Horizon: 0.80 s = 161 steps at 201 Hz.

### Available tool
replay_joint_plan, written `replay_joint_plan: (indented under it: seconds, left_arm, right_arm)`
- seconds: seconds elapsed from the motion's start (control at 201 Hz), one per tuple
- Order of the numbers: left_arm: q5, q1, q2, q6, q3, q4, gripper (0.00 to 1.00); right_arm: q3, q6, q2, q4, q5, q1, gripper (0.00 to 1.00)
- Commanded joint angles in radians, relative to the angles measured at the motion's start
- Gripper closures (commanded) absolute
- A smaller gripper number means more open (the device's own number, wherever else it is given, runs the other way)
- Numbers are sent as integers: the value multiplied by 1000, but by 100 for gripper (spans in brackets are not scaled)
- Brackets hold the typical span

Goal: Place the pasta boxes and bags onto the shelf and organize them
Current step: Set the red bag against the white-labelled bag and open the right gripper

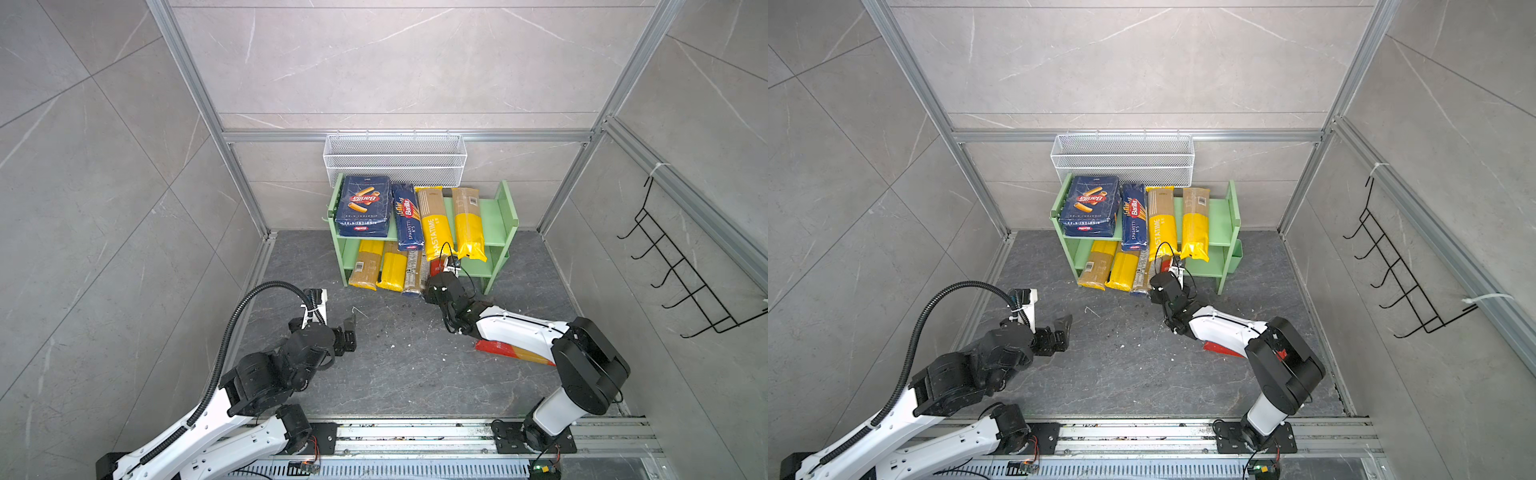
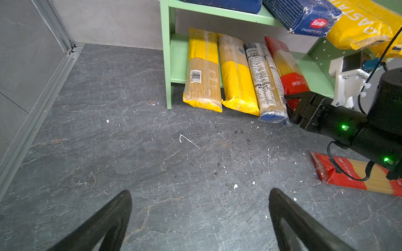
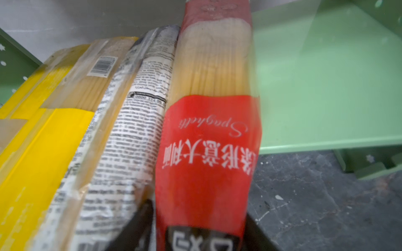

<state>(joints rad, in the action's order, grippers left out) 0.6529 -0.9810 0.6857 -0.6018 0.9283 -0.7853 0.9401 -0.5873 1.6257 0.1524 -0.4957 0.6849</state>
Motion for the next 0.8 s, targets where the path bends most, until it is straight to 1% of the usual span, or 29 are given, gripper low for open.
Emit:
replay_joint_plan:
  seconds: [0.0,0.035,0.055,0.07,0.139,0.154,0.169,0.403,0.423,0.453,0.622,0.797]
  left_arm:
    - [9,7,-6,-1,-5,5,0]
    - [7,7,-6,-1,-6,6,0]
    - [5,7,-7,-1,-6,7,0]
    - [3,7,-7,-1,-6,8,0]
    - [-6,7,-9,-1,-7,12,0]
    - [-7,7,-9,-1,-6,13,0]
    - [-9,7,-9,0,-7,14,0]
    - [-28,7,-7,-4,-12,25,0]
    - [-30,7,-6,-5,-14,27,0]
    - [-32,7,-5,-5,-17,30,0]
    - [-67,7,7,2,-27,52,0]
    - [-146,7,60,32,-38,101,0]
  right_arm:
    - [-48,-5,-54,-72,35,4,30]
    - [-56,-6,-70,-75,35,4,30]
    - [-61,-6,-79,-79,36,4,26]
    - [-66,-8,-85,-82,36,5,24]
    - [-78,-10,-107,-92,32,5,23]
    - [-80,-10,-111,-94,31,5,19]
    - [-83,-9,-115,-98,30,5,17]
    - [-132,-23,-196,-131,28,7,13]
    - [-136,-23,-203,-136,28,8,4]
    - [-143,-28,-218,-145,28,9,1]
    - [-183,-41,-305,-197,31,31,1]
    - [-216,-82,-423,-332,1,101,1]
